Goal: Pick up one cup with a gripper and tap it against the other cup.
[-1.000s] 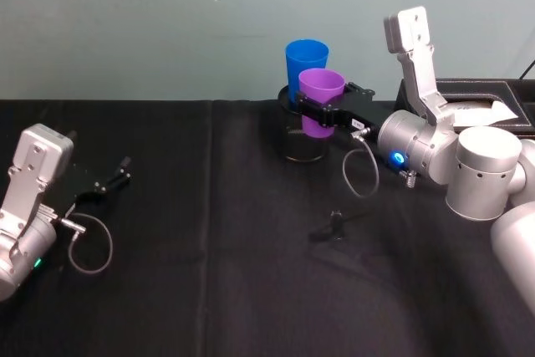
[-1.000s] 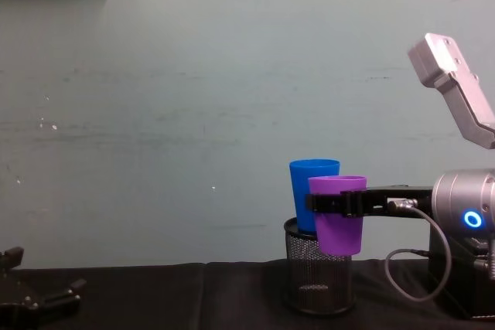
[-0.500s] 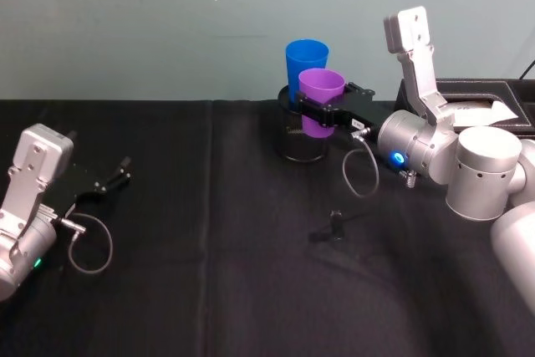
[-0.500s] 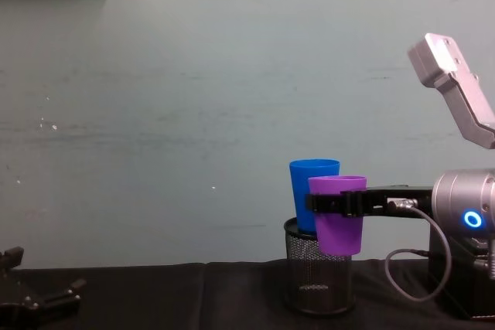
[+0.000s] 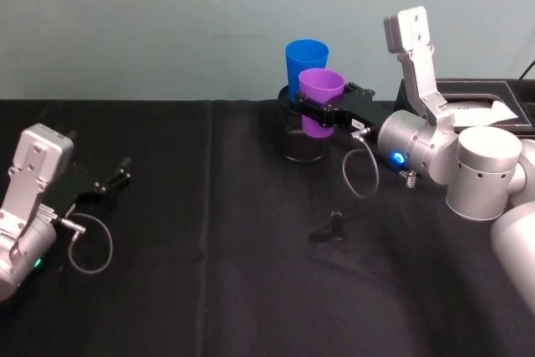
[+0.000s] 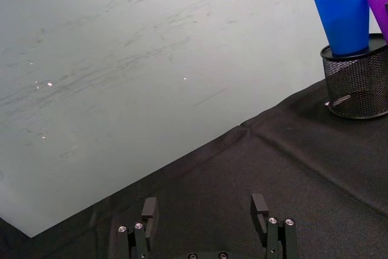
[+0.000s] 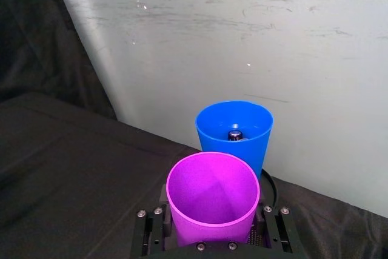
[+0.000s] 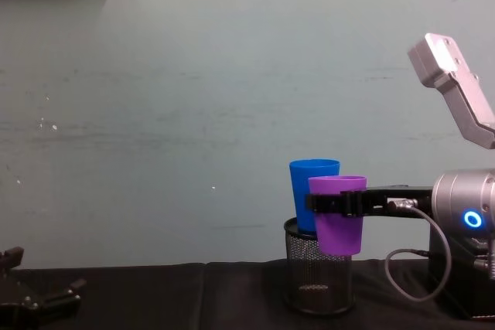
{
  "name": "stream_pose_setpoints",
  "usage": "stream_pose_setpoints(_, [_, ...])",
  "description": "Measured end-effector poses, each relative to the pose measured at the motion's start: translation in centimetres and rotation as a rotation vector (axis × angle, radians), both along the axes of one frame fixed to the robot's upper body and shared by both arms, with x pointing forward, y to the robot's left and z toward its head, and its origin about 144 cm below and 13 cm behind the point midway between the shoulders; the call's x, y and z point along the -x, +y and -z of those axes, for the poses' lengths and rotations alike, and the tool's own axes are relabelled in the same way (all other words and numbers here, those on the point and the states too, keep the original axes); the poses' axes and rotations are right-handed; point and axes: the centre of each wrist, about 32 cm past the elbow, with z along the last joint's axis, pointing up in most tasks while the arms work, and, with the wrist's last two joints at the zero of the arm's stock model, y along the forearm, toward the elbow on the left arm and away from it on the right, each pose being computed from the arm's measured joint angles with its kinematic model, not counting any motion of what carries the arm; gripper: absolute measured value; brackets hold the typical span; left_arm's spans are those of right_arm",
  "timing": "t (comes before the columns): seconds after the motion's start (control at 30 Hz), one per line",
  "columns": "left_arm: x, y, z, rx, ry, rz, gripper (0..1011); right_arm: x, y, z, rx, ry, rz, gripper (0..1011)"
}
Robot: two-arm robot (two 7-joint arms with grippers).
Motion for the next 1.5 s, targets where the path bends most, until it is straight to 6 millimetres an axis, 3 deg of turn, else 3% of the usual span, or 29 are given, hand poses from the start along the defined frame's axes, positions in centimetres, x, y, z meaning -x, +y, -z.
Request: stream_pose_setpoints(1.5, [0.0,0.0,0.0,0.0,0.0,0.0,1000,0.0,0.0,0.0,0.0,0.0,0.0,737])
